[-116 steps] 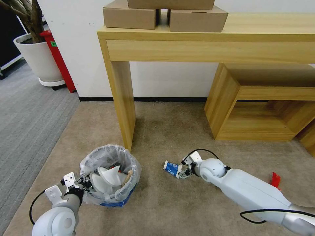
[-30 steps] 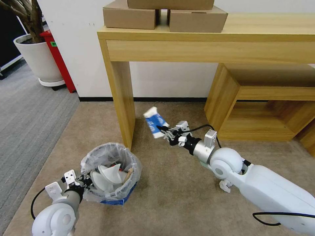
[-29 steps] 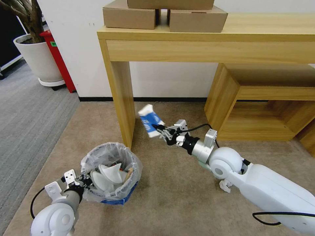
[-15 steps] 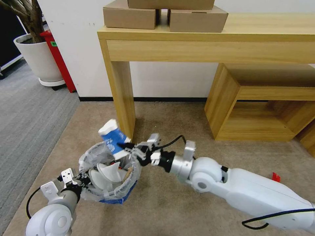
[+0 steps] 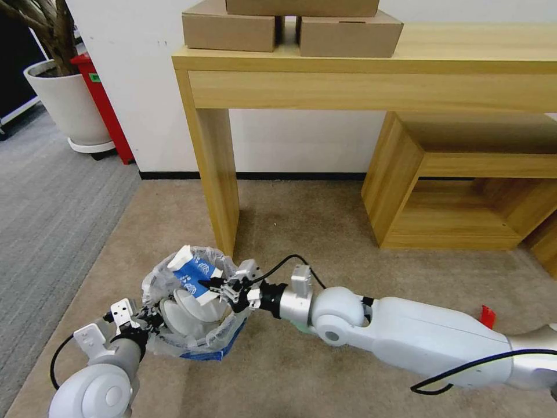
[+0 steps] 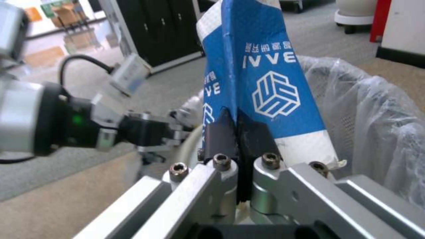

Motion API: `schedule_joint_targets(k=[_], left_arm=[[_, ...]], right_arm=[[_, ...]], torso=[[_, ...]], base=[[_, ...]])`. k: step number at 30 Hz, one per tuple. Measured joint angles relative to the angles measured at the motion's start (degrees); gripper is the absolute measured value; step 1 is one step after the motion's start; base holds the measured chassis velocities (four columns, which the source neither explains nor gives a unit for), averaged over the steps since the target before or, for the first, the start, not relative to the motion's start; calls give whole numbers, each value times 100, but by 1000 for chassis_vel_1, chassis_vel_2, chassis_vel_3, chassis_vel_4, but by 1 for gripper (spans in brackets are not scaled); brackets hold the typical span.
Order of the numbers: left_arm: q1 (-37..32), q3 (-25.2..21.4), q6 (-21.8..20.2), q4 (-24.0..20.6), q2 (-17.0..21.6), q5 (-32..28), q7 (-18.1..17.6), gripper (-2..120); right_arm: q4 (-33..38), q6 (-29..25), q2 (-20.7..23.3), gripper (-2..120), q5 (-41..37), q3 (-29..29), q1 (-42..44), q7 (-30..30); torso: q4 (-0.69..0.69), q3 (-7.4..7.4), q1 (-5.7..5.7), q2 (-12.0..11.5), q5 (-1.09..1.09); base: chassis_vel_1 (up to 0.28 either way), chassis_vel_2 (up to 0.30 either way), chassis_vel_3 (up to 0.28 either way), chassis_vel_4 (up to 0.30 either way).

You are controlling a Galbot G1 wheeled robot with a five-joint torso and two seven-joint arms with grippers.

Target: Pick up the trash bin and place the garbage on the floor into it.

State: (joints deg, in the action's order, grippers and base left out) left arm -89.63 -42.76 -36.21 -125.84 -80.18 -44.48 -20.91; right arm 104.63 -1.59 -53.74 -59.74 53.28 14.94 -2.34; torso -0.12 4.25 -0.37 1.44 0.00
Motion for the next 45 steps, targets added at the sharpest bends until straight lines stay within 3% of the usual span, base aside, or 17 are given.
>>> schedule_joint_targets(k=[10, 21, 24, 27, 35, 45], left_arm=[[-79, -27, 4, -92, -80, 40, 20, 0], [-136, -64, 29, -99, -107, 88, 67, 0], [-126, -48, 29, -77, -115, 103, 71, 0], [-112, -35, 29, -48, -114, 115, 71, 0], [-110, -29, 29, -36, -110, 118, 73, 0], [-122, -60, 29, -22, -82, 134, 87, 0]], right_arm=[[-378, 36, -275, 0, 129, 194, -53, 79], [-541, -27, -345, 39, 241, 289, -61, 113], [-505, -45, -303, 48, 244, 241, -52, 103], [-422, -71, -243, 67, 233, 68, 19, 79], [-354, -115, -201, 93, 195, -165, 188, 59], [-299, -158, -277, 100, 154, -636, 536, 81]], torso=[[0, 0, 0, 0, 0], [0, 0, 0, 0, 0], [0, 0, 0, 0, 0], [0, 0, 0, 0, 0], [0, -1, 0, 0, 0], [0, 0, 0, 0, 0]], base=[[0, 0, 0, 0], [0, 0, 0, 0], [0, 0, 0, 0], [0, 0, 0, 0], [0, 0, 0, 0], [0, 0, 0, 0]])
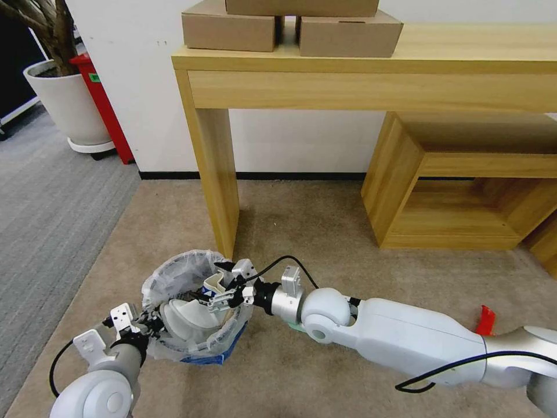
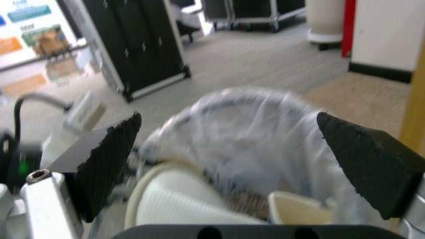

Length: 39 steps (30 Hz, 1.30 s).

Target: Pick up the trash bin and place the garbage on the floor into it.

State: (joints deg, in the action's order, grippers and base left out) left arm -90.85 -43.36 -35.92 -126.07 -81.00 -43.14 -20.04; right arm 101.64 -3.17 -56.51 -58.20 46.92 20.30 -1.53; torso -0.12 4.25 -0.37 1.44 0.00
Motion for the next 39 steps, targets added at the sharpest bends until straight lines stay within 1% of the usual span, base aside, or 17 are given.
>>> schedule_joint_targets(k=[6, 8, 12, 15, 16, 18, 19, 20, 23, 24, 28, 29, 31, 32, 35, 36, 39], left_arm=[[-15, -106, -1, 20, 33, 43, 75, 0], [-21, -146, -42, 23, 33, 171, 201, 0], [-30, -155, -54, 24, 41, 216, 250, 0], [-41, -165, -40, 34, 64, 250, 297, 0], [-41, -165, -40, 34, 64, 250, 297, 0], [-42, -164, -26, 35, 72, 249, 309, 0], [-38, -165, -4, 35, 80, 250, 319, 0], [-38, -165, -4, 35, 80, 250, 319, 0], [-34, -169, 16, 25, 104, 251, 331, 0], [-34, -169, 16, 25, 104, 251, 331, 0], [-12, -205, 42, 17, 140, 247, 338, 0], [-12, -205, 42, 17, 140, 247, 338, 0], [8, -226, 64, 17, 160, 271, 371, 0], [8, -226, 64, 17, 160, 271, 371, 0], [40, -249, 100, 23, 172, 302, 418, 0], [40, -249, 100, 23, 172, 302, 418, 0], [73, -255, 119, 43, 164, 353, 471, 0]], right_arm=[[145, 45, -13, 100, -80, -680, 343, 42], [208, 59, -15, 100, -107, -1019, 508, 72], [248, 62, -14, 100, -122, -1314, 641, 81], [354, 74, 53, 100, -147, -1985, 891, 83], [354, 74, 53, 100, -147, -1985, 891, 83], [396, 83, 102, 100, -152, -2388, 1055, 71], [430, 84, 138, 100, -147, -2733, 1176, 65], [430, 84, 138, 100, -147, -2733, 1176, 65], [547, 83, 217, 100, -48, -3701, 1562, -12], [547, 83, 217, 100, -48, -3701, 1562, -12], [629, 14, 286, 100, 332, -4667, 1982, 28], [629, 14, 286, 100, 332, -4667, 1982, 28], [739, 54, 298, 100, 538, -5262, 2335, 128], [739, 54, 298, 100, 538, -5262, 2335, 128], [816, 55, 276, 100, 1074, -5983, 2770, 289], [816, 55, 276, 100, 1074, -5983, 2770, 289], [877, -126, 250, 100, 1642, -6813, 3306, 317]], torso=[[0, 0, 0, 0, 0], [0, 0, 0, 0, 0], [0, 0, 0, 0, 0], [0, 0, 0, 0, 0], [0, 0, 0, 0, 0], [0, 0, 0, 0, 1], [0, 0, 1, 0, 0], [0, 0, 1, 0, 0], [0, 0, 0, 1, 1], [0, 0, 0, 1, 1], [0, 0, 0, 1, 1], [0, 0, 0, 1, 1], [-1, 0, 0, 1, 1], [-1, 0, 0, 1, 1], [0, 0, 0, 1, 1], [0, 0, 0, 1, 1], [0, 0, 1, 1, 1]], base=[[0, 0, 0, 0], [0, 0, 0, 0], [0, 0, 0, 0], [0, 0, 0, 0], [0, 0, 0, 0], [0, 0, 0, 0], [0, 0, 0, 0], [0, 0, 0, 0], [0, 0, 0, 0], [0, 0, 0, 0], [0, 0, 0, 0], [0, 0, 0, 0], [0, 0, 0, 0], [0, 0, 0, 0], [0, 0, 0, 0], [0, 0, 0, 0], [0, 0, 0, 0]])
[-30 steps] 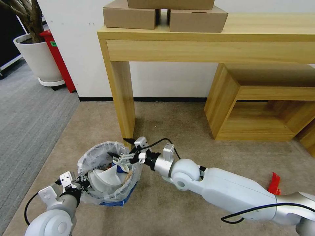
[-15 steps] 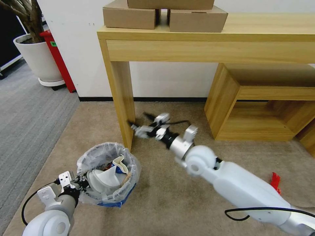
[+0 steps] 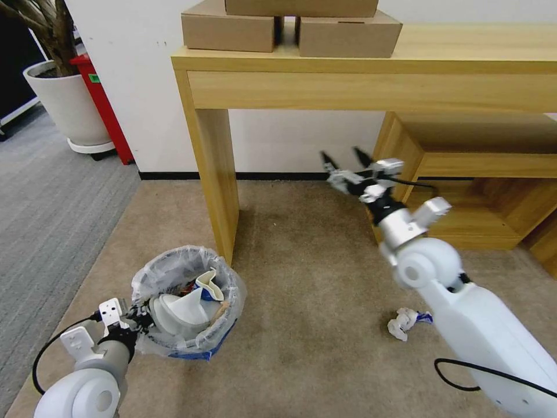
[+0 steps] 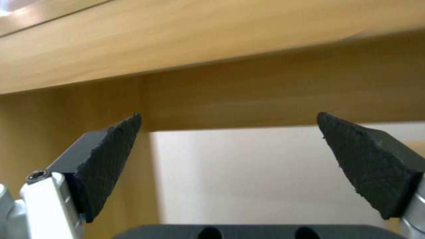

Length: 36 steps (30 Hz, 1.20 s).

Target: Pick up the trash bin and place the garbage on the floor into it.

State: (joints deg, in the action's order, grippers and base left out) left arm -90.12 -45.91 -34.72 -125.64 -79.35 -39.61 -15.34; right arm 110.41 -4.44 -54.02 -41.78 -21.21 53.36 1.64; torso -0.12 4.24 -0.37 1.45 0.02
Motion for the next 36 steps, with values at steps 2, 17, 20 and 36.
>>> schedule_joint_targets(k=[2, 17, 20, 36], left_arm=[[8, 3, 9, 9, -1, 15, 14, 0], [165, 215, 33, 217, -1, 172, 54, 0], [170, 230, 33, 225, 0, 182, 54, 0], [118, 225, 55, 217, 27, 234, 95, 0]], right_arm=[[34, -49, -13, 100, 101, -244, 147, -3], [205, -469, -616, 100, 1352, -1673, 1826, 150], [188, -463, -717, 100, 1458, -1594, 1898, 301], [107, -457, -1162, 100, 1875, -1431, 1987, 547]], torso=[[-1, 0, 0, 0, 0], [0, 0, 0, 0, -2], [1, 0, 0, 0, 0], [0, 0, 0, -1, -2]], base=[[0, 0, 0, 0], [0, 0, 0, 0], [0, 0, 0, 0], [-61, -63, -58, -61]])
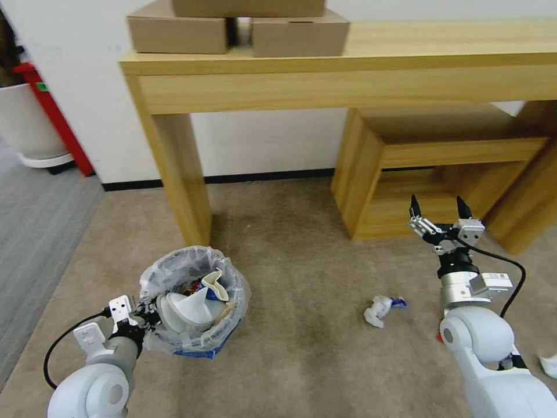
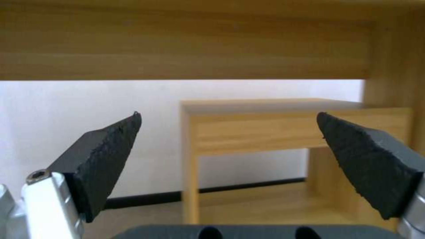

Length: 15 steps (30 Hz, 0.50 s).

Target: Pick up the trash bin and place the garbage on the floor into it.

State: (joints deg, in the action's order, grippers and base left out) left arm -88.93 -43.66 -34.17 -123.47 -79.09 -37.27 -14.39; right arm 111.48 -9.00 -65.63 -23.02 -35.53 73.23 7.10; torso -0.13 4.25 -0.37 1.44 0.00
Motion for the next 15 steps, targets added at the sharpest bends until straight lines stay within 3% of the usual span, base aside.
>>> schedule_joint_targets(k=[15], left_arm=[[-31, -38, 37, 17, 4, 8, 13, 0]], right_arm=[[-129, -64, -123, 100, 134, 178, -26, 28]], torso=[[0, 0, 0, 0, 1]], base=[[-119, -120, -124, -126]])
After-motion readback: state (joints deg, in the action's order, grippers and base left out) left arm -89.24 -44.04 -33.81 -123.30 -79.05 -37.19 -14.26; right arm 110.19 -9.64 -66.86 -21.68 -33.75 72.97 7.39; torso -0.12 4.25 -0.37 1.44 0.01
